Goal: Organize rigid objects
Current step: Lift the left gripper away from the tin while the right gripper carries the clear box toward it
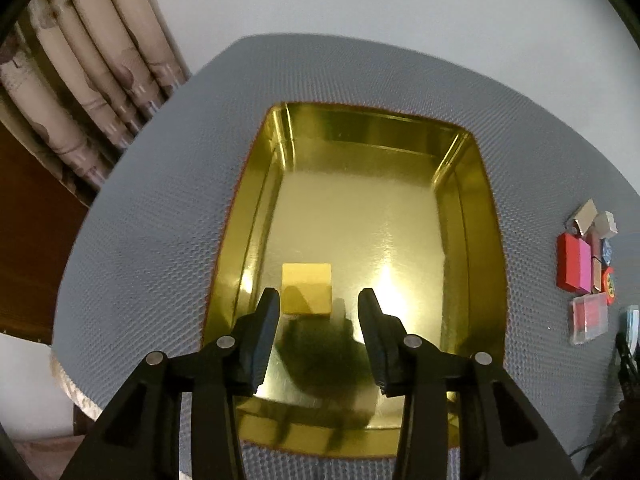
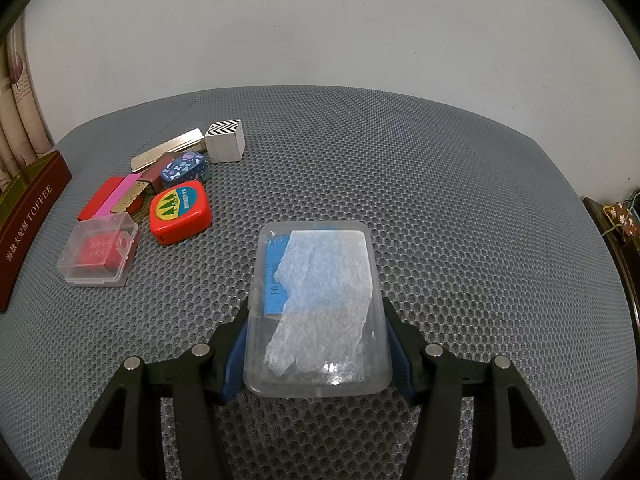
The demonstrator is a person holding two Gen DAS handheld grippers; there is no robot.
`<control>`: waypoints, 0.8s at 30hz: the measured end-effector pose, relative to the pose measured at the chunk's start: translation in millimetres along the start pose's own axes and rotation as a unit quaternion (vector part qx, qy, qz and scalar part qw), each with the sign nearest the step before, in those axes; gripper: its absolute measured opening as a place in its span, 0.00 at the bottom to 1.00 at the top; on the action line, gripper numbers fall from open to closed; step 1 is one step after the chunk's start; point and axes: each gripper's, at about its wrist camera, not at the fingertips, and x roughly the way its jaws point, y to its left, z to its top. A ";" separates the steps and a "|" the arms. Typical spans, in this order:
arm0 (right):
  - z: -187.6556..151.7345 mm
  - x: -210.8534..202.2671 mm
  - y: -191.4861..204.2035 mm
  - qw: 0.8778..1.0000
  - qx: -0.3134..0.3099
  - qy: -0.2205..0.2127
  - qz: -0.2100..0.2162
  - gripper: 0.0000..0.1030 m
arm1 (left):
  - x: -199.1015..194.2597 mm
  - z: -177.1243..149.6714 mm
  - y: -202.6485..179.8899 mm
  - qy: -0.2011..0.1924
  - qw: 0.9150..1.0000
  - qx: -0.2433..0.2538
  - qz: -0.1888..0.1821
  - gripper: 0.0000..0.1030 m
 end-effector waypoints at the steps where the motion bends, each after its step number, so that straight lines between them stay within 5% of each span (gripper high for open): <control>1: 0.1 0.6 -0.8 1.000 0.000 0.000 0.000 0.58 | -3.5 -2.0 -0.1 -0.005 1.000 -0.001 0.003 0.39; 14: 1.0 -3.1 -1.7 1.000 -0.001 0.001 -0.002 0.56 | -47.3 -75.7 2.0 -0.063 0.997 -0.024 0.027 0.50; 24: 10.1 -20.1 3.1 1.000 0.000 0.002 -0.027 0.56 | -52.8 -83.5 10.4 -0.108 0.992 -0.029 0.065 0.73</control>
